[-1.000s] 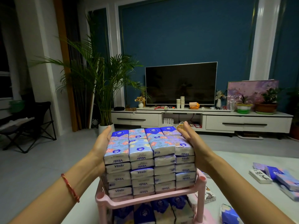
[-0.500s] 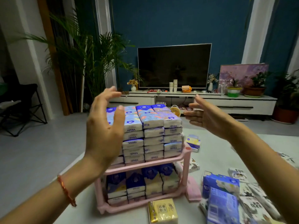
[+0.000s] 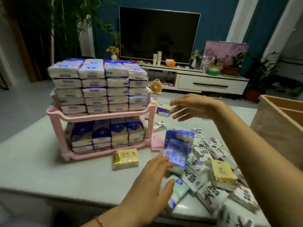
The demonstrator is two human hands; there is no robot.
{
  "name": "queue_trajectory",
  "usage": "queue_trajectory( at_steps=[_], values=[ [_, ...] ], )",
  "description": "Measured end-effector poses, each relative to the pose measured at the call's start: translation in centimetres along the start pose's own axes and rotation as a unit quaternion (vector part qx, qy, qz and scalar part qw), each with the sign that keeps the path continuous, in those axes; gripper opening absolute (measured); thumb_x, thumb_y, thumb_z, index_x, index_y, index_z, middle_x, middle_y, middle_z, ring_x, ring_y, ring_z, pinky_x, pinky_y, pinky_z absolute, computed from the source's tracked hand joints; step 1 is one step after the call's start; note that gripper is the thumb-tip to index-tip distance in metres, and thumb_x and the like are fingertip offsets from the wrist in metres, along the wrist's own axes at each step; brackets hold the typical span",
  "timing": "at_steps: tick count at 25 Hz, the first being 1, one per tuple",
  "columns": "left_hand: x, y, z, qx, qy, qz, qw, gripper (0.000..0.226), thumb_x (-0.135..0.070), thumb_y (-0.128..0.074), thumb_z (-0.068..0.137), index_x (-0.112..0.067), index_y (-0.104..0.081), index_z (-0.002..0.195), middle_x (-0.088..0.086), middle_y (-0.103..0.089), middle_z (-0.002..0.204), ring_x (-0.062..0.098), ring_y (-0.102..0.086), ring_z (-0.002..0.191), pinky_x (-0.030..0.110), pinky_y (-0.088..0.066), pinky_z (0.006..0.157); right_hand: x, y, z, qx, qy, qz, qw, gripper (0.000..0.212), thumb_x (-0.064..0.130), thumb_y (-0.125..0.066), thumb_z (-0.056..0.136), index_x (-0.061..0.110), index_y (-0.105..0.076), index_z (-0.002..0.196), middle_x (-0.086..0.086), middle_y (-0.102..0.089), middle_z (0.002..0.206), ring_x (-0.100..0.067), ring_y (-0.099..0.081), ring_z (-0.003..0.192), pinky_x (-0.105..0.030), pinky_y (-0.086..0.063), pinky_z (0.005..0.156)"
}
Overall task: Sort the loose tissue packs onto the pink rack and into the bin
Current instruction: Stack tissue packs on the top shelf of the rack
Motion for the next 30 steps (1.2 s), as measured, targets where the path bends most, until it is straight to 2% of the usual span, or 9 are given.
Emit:
queue_trajectory(
  at_steps=[3, 6, 11, 14, 17, 20, 23, 26, 30],
  values=[
    [-1.9, -2.5, 0.3, 0.006, -0.005, 0.0, 1.0, 0.054, -0.052, -0.028, 0.079, -0.03, -0.049, 0.123, -0.022, -0.036, 0.129, -0.015, -0.018, 0.124, -0.004, -0.007, 0.101, -1.8, 1.8, -1.1, -0.01, -0.008, 0.005, 1.0, 0.028, 0.023, -0.051, 0.095, 0.006, -0.054, 0.117, -0.014, -0.062, 0.109, -0.024, -0.062, 0.092, -0.039, -0.05, 0.087],
    [-4.1, -4.9, 2.2, -0.009, -0.109, 0.026, 0.994, 0.029, -0.034, -0.046, 0.08, -0.026, -0.055, 0.106, -0.005, -0.057, 0.116, 0.007, -0.044, 0.112, 0.018, -0.039, 0.096, -5.0, 4.8, -2.7, -0.049, -0.039, 0.018, 0.998, 0.027, 0.018, -0.051, 0.095, 0.003, -0.053, 0.118, -0.014, -0.062, 0.107, -0.024, -0.062, 0.088, -0.038, -0.051, 0.085],
    [-7.0, -12.5, 2.3, 0.167, -0.321, 0.176, 0.916, 0.049, -0.045, -0.075, 0.057, -0.033, -0.062, 0.102, 0.001, -0.059, 0.128, 0.025, -0.052, 0.123, 0.047, -0.046, 0.095, -11.1, 7.8, -5.0, -0.118, -0.129, 0.04, 0.984, 0.034, 0.021, -0.051, 0.095, 0.004, -0.048, 0.125, -0.012, -0.062, 0.096, -0.025, -0.062, 0.079, -0.034, -0.053, 0.067],
    [-6.7, -14.1, 2.5, 0.175, -0.285, 0.253, 0.908, 0.043, -0.059, -0.057, 0.055, -0.032, -0.064, 0.088, 0.0, -0.062, 0.123, 0.025, -0.046, 0.124, 0.051, -0.041, 0.098, -12.4, 7.9, -4.9, -0.12, -0.138, 0.068, 0.981, 0.036, 0.02, -0.05, 0.095, 0.005, -0.045, 0.128, -0.011, -0.061, 0.091, -0.025, -0.062, 0.077, -0.036, -0.054, 0.07],
    [-6.9, -15.1, 2.2, 0.136, -0.282, 0.19, 0.931, 0.03, -0.042, -0.044, 0.067, -0.024, -0.065, 0.079, 0.002, -0.064, 0.114, 0.025, -0.043, 0.121, 0.042, -0.039, 0.102, -11.6, 7.3, -4.0, -0.113, -0.119, 0.06, 0.985, 0.033, 0.02, -0.05, 0.095, 0.004, -0.044, 0.124, -0.011, -0.061, 0.092, -0.025, -0.061, 0.079, -0.04, -0.052, 0.082],
    [-7.5, -14.9, 1.7, 0.106, -0.282, 0.149, 0.942, 0.022, -0.037, -0.049, 0.068, -0.025, -0.065, 0.077, -0.006, -0.065, 0.095, 0.016, -0.046, 0.106, 0.027, -0.033, 0.085, -10.2, 6.7, -3.1, -0.102, -0.095, 0.042, 0.989, 0.03, 0.02, -0.05, 0.096, 0.003, -0.047, 0.121, -0.012, -0.062, 0.096, -0.026, -0.061, 0.085, -0.04, -0.052, 0.083],
    [-6.2, -10.8, 3.2, 0.037, -0.171, 0.064, 0.982, 0.026, -0.045, -0.047, 0.071, -0.028, -0.056, 0.089, -0.009, -0.058, 0.083, 0.008, -0.04, 0.088, 0.021, -0.028, 0.074, -9.3, 6.3, -2.9, -0.089, -0.081, 0.014, 0.993, 0.031, 0.02, -0.052, 0.095, 0.003, -0.051, 0.121, -0.012, -0.062, 0.1, -0.026, -0.061, 0.088, -0.039, -0.052, 0.085],
    [-3.7, -6.6, 6.4, 0.005, -0.02, 0.1, 0.995, 0.048, -0.056, -0.04, 0.077, -0.026, -0.055, 0.112, -0.005, -0.057, 0.103, 0.011, -0.038, 0.098, 0.026, -0.032, 0.084, -8.7, 5.3, -2.7, -0.056, -0.068, -0.08, 0.993, 0.04, 0.016, -0.059, 0.09, 0.009, -0.05, 0.128, -0.009, -0.06, 0.111, -0.023, -0.058, 0.1, -0.036, -0.049, 0.088],
    [-0.2, -5.6, 8.3, 0.034, 0.096, 0.22, 0.97, 0.062, -0.064, -0.028, 0.085, -0.03, -0.04, 0.135, -0.003, -0.032, 0.14, 0.019, -0.023, 0.13, 0.026, -0.012, 0.099, -9.1, 2.0, -1.4, 0.001, -0.088, -0.203, 0.975, 0.062, 0.008, -0.064, 0.084, 0.016, -0.038, 0.14, -0.011, -0.048, 0.134, -0.026, -0.048, 0.121, -0.039, -0.043, 0.098]
  ],
)
Point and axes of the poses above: each hand's wrist, its own z-axis towards the middle knuckle, its own y-axis out of the back of the hand, x = y × z, the point moved 4 cm from there along z, towards the middle knuckle
